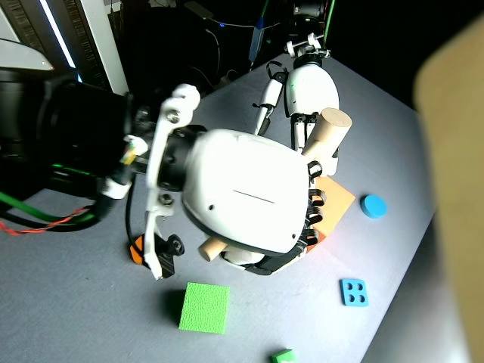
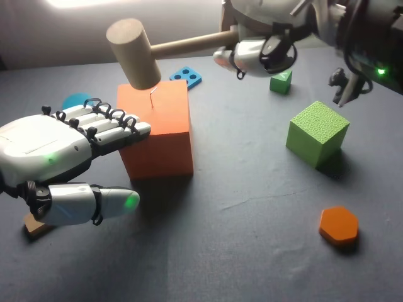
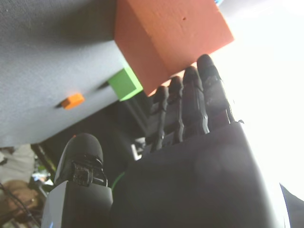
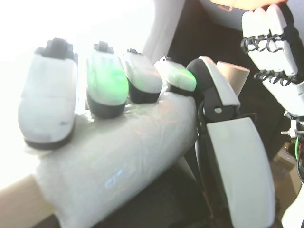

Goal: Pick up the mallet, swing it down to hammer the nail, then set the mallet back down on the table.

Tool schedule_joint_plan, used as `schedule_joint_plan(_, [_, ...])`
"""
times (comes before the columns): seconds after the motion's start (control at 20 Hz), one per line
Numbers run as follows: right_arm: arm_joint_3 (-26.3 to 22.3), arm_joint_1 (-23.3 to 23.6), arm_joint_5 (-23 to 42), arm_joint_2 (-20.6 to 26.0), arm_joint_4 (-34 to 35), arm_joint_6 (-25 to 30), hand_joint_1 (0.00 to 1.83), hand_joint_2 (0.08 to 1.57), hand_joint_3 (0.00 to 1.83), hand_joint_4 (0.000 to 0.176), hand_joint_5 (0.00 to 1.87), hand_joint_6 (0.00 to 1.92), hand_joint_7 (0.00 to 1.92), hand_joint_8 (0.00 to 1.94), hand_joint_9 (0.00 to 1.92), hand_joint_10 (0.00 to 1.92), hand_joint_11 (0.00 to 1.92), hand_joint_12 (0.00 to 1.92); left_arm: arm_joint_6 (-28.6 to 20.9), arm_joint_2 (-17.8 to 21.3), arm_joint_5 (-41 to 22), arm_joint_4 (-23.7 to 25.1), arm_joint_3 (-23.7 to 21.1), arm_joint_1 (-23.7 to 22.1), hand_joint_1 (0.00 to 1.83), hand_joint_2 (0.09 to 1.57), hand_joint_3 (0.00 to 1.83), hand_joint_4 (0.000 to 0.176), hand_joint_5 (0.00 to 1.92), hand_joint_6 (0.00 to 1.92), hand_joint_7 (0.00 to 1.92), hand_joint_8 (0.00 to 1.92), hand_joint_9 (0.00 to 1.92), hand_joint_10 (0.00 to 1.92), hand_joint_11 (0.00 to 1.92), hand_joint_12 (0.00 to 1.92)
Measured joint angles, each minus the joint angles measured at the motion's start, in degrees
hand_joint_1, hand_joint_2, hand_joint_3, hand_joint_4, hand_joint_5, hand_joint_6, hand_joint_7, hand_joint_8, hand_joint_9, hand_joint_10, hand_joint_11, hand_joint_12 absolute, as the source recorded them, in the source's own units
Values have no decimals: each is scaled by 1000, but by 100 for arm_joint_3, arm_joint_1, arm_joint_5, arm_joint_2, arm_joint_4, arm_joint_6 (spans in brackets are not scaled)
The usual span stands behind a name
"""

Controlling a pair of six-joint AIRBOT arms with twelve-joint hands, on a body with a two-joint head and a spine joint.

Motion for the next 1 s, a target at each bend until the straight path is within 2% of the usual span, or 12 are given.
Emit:
schedule_joint_plan(0.1, [109,0,-90,-120,-2,13,280,1571,79,176,1282,1921,1494,1941,1613,1921,1737,1921,0,2,4,0,0,0,0,1293,0,0,69,1,100,3,107,1,0,260])
schedule_joint_plan(0.2, [232,-4,-131,-245,0,37,318,1571,87,176,1272,1921,1492,1941,1617,1921,1749,1921,0,0,15,0,0,0,0,1295,0,0,96,6,123,7,133,7,0,339])
schedule_joint_plan(0.35, [267,-4,-133,-295,0,46,341,1571,82,176,1266,1921,1480,1941,1591,1921,1726,1921,0,0,11,0,0,0,0,1302,1,0,109,5,123,3,132,3,0,358])
schedule_joint_plan(0.55, [354,2,-155,-391,0,83,321,1571,77,176,1241,1921,1465,1941,1577,1921,1691,1921,0,2,15,0,0,0,0,1291,0,0,105,5,119,6,126,4,0,348])
schedule_joint_plan(0.65, [367,2,-168,-424,0,98,271,1571,102,176,1243,1921,1457,1941,1576,1921,1699,1921,0,0,13,0,0,0,0,1288,0,0,107,1,136,6,131,3,0,309])
schedule_joint_plan(0.8, [415,-4,-181,-472,0,120,294,1571,85,176,1226,1921,1444,1941,1560,1921,1683,1921,0,0,13,-2,0,-11,0,1290,0,0,102,1,114,1,100,0,0,205])
schedule_joint_plan(1.0, [621,-245,-256,-623,-4,138,321,1571,72,176,1223,1921,1448,1941,1560,1921,1677,1921,0,0,24,2,0,-11,0,1291,0,0,89,0,115,2,120,5,0,261])
